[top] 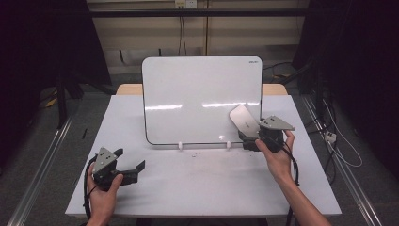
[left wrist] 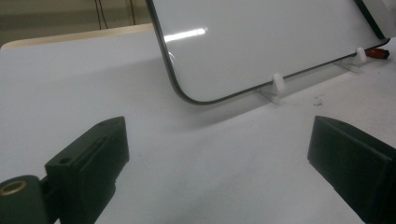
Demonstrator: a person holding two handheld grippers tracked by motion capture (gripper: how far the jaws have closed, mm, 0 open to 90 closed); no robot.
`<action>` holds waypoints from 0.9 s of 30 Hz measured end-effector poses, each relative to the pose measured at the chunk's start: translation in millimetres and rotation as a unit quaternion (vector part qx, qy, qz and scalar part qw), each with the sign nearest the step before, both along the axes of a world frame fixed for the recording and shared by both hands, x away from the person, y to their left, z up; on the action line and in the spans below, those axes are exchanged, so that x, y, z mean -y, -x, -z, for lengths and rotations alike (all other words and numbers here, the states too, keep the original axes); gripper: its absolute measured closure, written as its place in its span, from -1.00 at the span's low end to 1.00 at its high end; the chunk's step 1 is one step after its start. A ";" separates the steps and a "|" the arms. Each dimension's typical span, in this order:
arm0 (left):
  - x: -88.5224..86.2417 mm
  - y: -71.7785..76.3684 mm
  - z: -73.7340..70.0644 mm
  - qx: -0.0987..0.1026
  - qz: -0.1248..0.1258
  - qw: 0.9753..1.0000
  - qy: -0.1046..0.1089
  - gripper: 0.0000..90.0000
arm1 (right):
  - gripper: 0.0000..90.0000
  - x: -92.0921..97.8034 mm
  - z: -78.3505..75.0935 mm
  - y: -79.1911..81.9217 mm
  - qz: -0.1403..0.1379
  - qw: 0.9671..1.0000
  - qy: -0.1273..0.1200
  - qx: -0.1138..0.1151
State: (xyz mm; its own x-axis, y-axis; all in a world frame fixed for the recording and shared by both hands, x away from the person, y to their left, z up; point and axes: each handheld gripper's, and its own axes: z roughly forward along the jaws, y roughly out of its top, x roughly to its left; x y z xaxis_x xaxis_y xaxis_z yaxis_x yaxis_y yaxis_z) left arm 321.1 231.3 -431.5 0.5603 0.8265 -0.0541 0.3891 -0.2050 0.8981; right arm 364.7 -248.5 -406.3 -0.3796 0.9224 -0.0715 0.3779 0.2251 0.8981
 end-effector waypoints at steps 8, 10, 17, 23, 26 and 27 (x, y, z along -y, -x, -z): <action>2.5 -2.3 -1.8 0.007 0.001 1.000 0.002 -0.88 | -0.87 8.8 2.2 13.2 0.012 1.000 -0.009 0.010; 0.8 -2.5 -2.3 0.007 -0.005 1.000 0.003 -0.88 | -0.87 11.6 3.0 16.4 0.016 1.000 -0.009 0.012; 1.7 -1.7 -3.5 0.011 -0.020 1.000 0.006 -0.88 | -0.87 23.8 3.8 30.1 0.028 0.999 -0.010 0.014; 2.9 -0.8 -3.2 0.012 -0.018 1.000 0.010 -0.88 | -0.86 31.9 6.2 44.5 0.035 0.999 -0.013 0.013; 2.2 -0.6 -3.2 0.010 -0.015 1.000 0.007 -0.88 | -0.86 34.9 5.7 51.2 0.037 0.999 -0.016 0.015; 2.3 -0.6 -3.1 0.011 -0.014 1.000 0.007 -0.89 | -0.86 35.6 5.9 52.9 0.037 0.999 -0.019 0.016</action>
State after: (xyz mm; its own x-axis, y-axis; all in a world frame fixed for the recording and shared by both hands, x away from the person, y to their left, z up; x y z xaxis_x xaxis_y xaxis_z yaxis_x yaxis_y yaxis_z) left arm 321.6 229.0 -428.4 0.5378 0.8414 -0.0539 0.3751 -0.1815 0.9090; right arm 311.8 -284.1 -412.2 -0.3088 0.9500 -0.0475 0.3639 0.1641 0.9169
